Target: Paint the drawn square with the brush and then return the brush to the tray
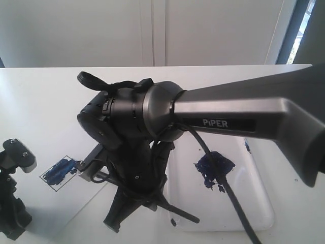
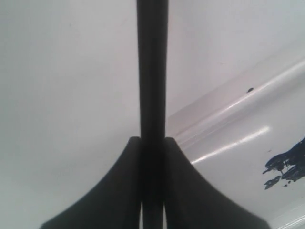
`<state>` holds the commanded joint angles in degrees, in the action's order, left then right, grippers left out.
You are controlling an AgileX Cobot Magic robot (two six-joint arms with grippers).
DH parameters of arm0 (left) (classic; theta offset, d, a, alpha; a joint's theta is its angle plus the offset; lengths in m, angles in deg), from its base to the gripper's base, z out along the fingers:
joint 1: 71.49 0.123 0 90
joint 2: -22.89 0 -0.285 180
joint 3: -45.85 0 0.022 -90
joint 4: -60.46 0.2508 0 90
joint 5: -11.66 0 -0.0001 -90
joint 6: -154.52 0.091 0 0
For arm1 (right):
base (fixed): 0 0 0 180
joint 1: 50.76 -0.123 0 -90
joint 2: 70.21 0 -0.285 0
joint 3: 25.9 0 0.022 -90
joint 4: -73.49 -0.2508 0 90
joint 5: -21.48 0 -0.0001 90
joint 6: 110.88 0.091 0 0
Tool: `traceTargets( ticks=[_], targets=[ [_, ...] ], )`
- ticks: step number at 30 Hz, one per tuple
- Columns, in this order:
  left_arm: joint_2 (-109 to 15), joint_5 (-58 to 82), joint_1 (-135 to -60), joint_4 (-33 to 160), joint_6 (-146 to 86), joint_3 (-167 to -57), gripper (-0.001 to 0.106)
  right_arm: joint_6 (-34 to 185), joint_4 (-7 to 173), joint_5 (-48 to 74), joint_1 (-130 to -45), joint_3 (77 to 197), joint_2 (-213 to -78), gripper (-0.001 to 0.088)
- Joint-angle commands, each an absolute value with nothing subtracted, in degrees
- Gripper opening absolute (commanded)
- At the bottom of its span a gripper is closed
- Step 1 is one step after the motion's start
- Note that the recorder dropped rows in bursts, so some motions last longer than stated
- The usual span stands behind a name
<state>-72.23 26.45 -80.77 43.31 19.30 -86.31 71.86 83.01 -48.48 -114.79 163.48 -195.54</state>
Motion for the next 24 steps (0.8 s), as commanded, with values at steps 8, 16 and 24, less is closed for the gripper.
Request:
traceTargets(
  ticks=[8,16,24],
  targets=[
    [-72.2,26.5,-80.8,43.3,19.3,-86.3,0.05,70.0,79.7,-48.5,-116.4,163.5,-196.9,0.0],
    [-72.2,26.2,-80.8,43.3,19.3,-86.3,0.05,69.1,79.7,-48.5,-119.3,163.5,-197.1,0.0],
    [-72.2,26.2,-80.8,43.3,19.3,-86.3,0.05,69.1,79.8,-48.5,-120.4,163.5,-196.9,0.0]
  ],
)
